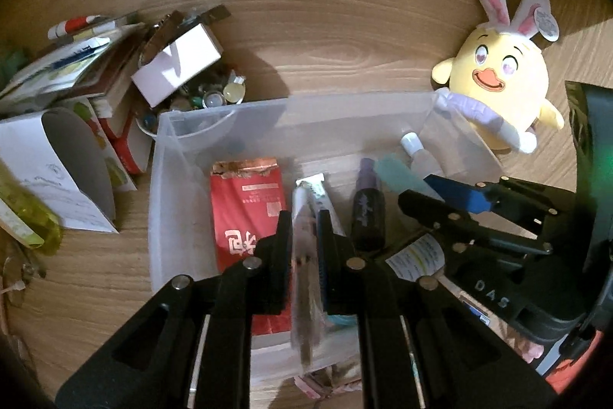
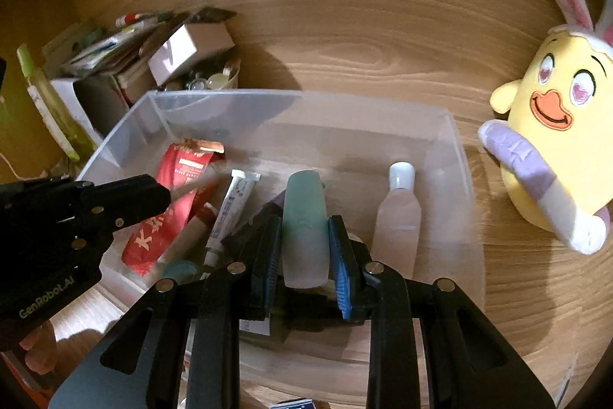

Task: Organize objects
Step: 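Lower the white pen and pale blue tube into the bin, opening both grippers, then grasp the pink keychain with the left gripper while the right grasps the blue Max box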

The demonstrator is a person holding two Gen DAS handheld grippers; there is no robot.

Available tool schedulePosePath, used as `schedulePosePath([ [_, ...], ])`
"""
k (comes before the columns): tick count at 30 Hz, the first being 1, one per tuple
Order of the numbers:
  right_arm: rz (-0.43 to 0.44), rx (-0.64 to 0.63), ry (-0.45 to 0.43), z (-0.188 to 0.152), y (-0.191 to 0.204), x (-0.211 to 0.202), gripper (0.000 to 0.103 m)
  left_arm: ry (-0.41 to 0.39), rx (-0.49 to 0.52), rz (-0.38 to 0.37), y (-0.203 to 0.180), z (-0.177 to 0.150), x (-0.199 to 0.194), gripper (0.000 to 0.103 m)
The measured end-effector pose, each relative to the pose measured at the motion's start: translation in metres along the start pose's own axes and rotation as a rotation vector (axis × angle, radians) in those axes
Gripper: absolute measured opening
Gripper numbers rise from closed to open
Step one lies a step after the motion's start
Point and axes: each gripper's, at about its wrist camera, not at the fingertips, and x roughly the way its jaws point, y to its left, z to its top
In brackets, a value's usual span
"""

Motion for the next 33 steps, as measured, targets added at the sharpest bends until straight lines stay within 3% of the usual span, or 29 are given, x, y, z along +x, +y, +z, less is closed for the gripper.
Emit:
schedulePosePath([
  [5,-0.005,-0.007,0.007,-0.001,0.002,-0.006,0.023,-0.011,0.014,0.001,-0.002,-0.001,-0.008,0.011],
  [8,-0.002,-0.014,-0.011,-0.002,0.004,-0.018,0.024,-0.034,0.025,-0.001,-0.004,-0.001,-0.020,0.019],
  [13,-0.026,-0.036,-0.067,-0.007,0.005,-0.048,0.037,-0.108,0.044,0.023,-0.007,-0.005,-0.047,0.051],
  [21,-0.025,-0.046,-0.131,-0.024,0.000,-0.088,0.051,-0.163,0.052,0.028,-0.010,-0.025,-0.086,0.077],
  [25,-0.024,-0.052,-0.137,-0.041,-0.004,-0.100,0.059,-0.150,0.068,0.046,-0.007,-0.044,-0.094,0.080],
  [33,-0.025,-0.071,-0.084,-0.076,-0.006,-0.096,0.059,-0.055,0.082,0.055,0.000,-0.087,-0.083,0.080],
])
